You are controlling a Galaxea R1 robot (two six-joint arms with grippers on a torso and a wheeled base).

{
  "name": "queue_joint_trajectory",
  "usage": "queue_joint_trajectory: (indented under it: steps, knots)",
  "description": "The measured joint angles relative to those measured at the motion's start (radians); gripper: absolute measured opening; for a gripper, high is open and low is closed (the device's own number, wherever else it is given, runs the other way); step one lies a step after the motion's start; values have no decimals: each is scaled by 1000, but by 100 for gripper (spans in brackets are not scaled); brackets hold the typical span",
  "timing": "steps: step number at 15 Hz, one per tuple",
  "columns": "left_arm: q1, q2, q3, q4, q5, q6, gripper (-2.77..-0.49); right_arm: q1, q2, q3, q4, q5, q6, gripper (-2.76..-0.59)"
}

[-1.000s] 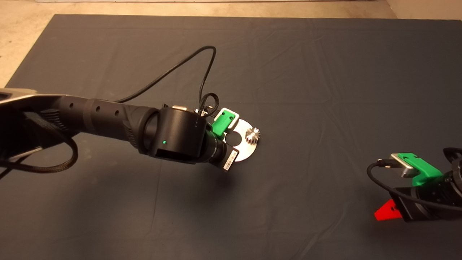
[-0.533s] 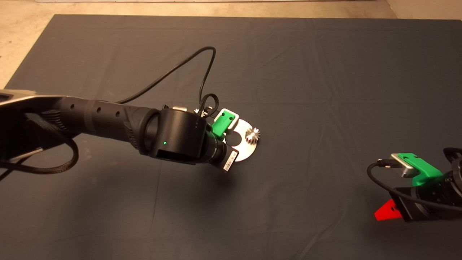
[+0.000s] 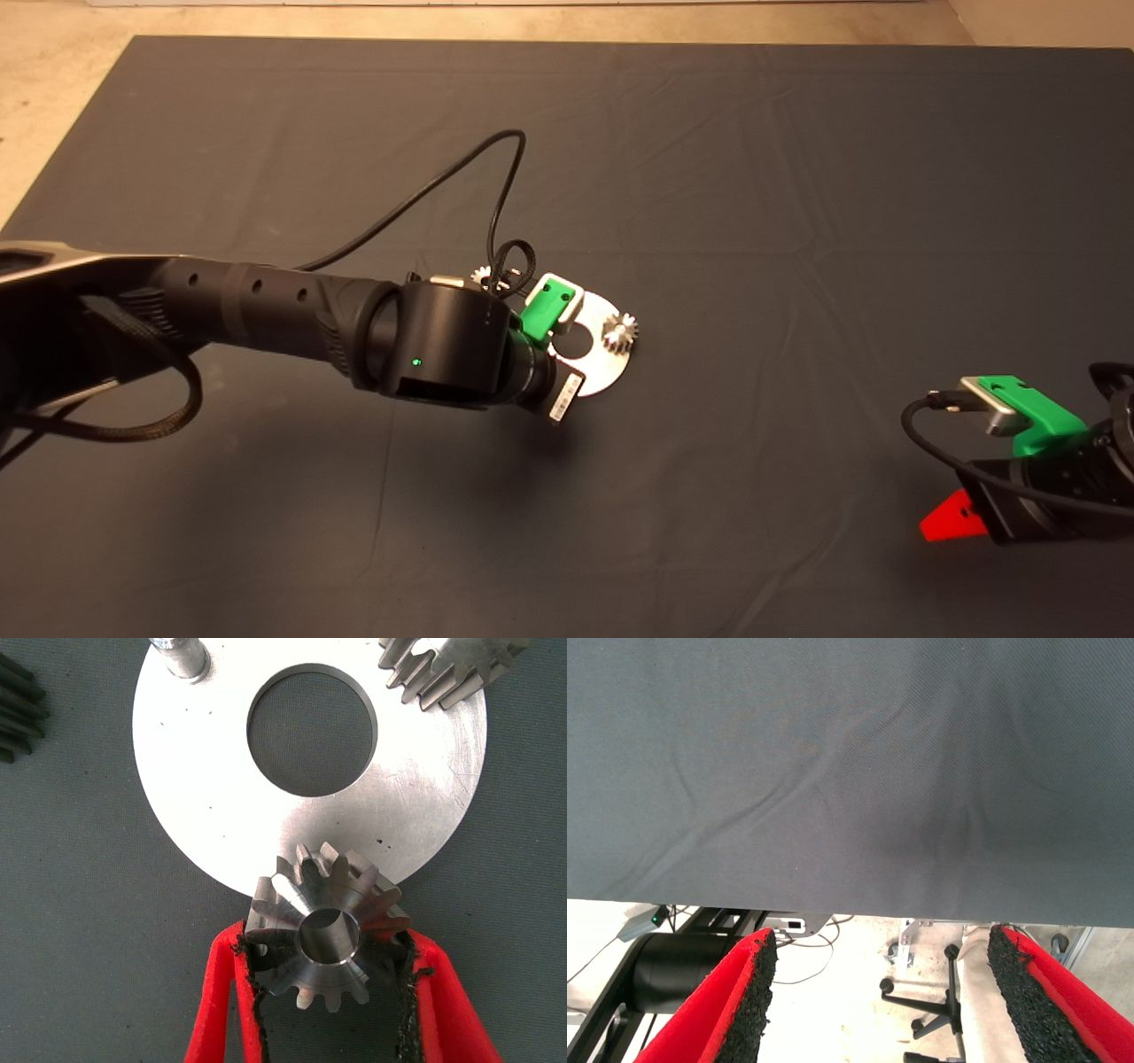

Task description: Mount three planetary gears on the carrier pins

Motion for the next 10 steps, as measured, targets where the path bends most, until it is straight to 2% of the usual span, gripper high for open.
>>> queue_joint_trajectory:
  steps: [5,8,10]
  knots:
    - [4,6,-4,19,0,7,-271,0,0,0,0,0,0,-160]
    - [18,22,-33,31,0,15,-271,0,0,0,0,0,0,-160]
    - [18,30,-37,32,9,20,-271,0,-1,0,0,0,0,-160]
